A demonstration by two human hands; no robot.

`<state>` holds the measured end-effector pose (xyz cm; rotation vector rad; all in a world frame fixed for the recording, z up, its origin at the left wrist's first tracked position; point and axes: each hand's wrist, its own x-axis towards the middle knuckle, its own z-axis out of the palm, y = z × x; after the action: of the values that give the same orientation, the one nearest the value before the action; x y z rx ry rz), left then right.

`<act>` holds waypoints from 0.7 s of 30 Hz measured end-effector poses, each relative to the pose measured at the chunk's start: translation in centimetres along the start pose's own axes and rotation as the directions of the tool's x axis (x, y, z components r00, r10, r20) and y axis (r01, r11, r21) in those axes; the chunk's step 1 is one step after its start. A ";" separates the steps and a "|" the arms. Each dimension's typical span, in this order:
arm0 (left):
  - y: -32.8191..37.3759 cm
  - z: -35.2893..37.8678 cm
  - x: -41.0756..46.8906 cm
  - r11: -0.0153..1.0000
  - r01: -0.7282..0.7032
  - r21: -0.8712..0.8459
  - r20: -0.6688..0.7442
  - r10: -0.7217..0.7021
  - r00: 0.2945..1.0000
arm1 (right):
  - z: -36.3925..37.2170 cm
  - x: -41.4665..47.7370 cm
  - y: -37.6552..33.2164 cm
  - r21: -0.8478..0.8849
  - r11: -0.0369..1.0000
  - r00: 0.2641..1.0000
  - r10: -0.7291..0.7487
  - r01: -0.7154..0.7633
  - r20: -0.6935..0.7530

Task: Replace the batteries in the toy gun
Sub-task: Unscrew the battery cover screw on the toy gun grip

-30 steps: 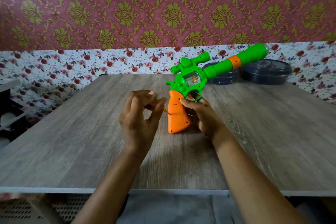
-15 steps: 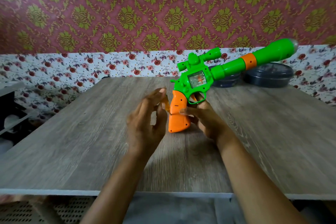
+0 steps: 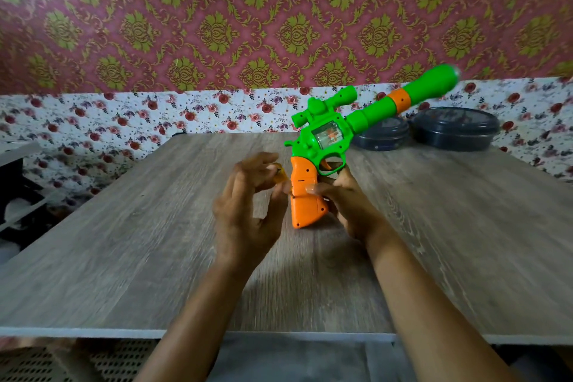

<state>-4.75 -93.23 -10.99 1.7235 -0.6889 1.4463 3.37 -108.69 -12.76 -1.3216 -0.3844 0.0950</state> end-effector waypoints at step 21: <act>0.2 0.0 -0.2 0.995 0.102 0.008 -0.019 -0.102 0.995 | 0.2 -0.6 -0.5 -0.059 0.997 0.998 0.048 -0.046 0.032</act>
<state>-4.97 -93.39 -11.18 1.7244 -0.5768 1.3950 2.66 -108.77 -12.34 -1.3884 -0.3871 0.1463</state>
